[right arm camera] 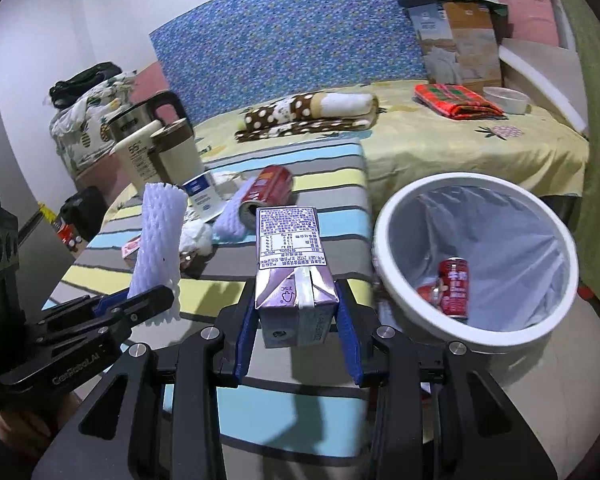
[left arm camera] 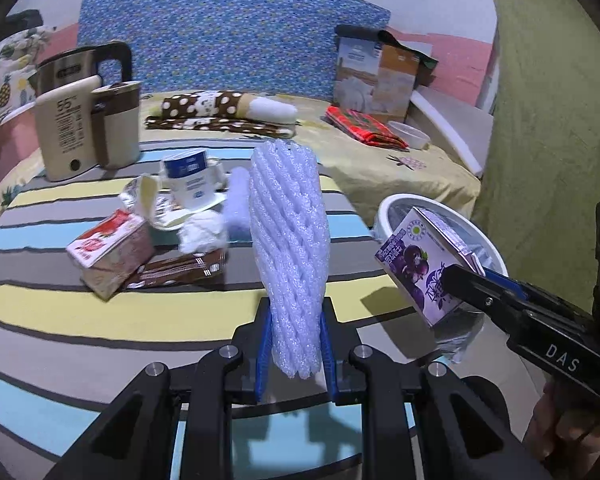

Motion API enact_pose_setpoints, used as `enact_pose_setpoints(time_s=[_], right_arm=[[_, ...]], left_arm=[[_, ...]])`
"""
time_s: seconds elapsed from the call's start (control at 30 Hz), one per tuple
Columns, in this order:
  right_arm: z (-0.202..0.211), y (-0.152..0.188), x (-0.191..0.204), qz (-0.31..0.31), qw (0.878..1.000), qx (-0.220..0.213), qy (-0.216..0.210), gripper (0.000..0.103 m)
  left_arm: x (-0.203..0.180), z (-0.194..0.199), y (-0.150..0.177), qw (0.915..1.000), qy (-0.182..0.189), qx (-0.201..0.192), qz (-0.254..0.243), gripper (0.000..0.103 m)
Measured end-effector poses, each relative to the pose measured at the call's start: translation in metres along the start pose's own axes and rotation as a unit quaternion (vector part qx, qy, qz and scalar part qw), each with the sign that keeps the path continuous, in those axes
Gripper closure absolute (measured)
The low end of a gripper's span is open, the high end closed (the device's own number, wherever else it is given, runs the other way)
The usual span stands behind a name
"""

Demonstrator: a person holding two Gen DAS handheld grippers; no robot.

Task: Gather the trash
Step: 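Carry the foam net and purple carton over the bin and release both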

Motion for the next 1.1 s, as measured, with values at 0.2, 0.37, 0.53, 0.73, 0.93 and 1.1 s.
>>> enact_pose_setpoints(time_s=[0.2,0.37,0.53,0.73,0.93,1.1], right_arm=[[0.013,-0.002,-0.022,-0.017,0.999,-0.016,0.023,0.064],[0.025,-0.003,-0.049,-0.038,0.997,-0.03,0.053,0.064],[0.032,-0.004,-0.069,-0.055,0.995,-0.038,0.076,0.064],[0.035,-0.001,-0.087,-0.073,0.992,-0.04,0.094,0.064],[0.034,0.002,-0.1,-0.085,0.99,-0.036,0.105,0.064],[0.034,0.004,-0.113,-0.093,0.988,-0.03,0.115,0.064]], left_arm=[[-0.024,-0.01,-0.009,0.9996,0.018,0.003,-0.021,0.081],[-0.054,-0.018,-0.017,0.9981,0.039,0.003,-0.048,0.081],[-0.082,-0.027,-0.025,0.9956,0.062,0.003,-0.07,0.081],[-0.112,-0.042,-0.027,0.9921,0.084,0.011,-0.092,0.081],[-0.138,-0.062,-0.026,0.9883,0.104,0.03,-0.108,0.081],[-0.153,-0.079,-0.023,0.9858,0.11,0.045,-0.119,0.081]])
Point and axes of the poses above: each gripper's, at about its wrist camera, not at the fingertips, and z roughly against the way its jaws point, x to its left, y to its underside, the point moved 4 cm from there along -z, roughly the way its jaws point, and after that the axes turned 4 degrees about -y, right-handed, at the moved point
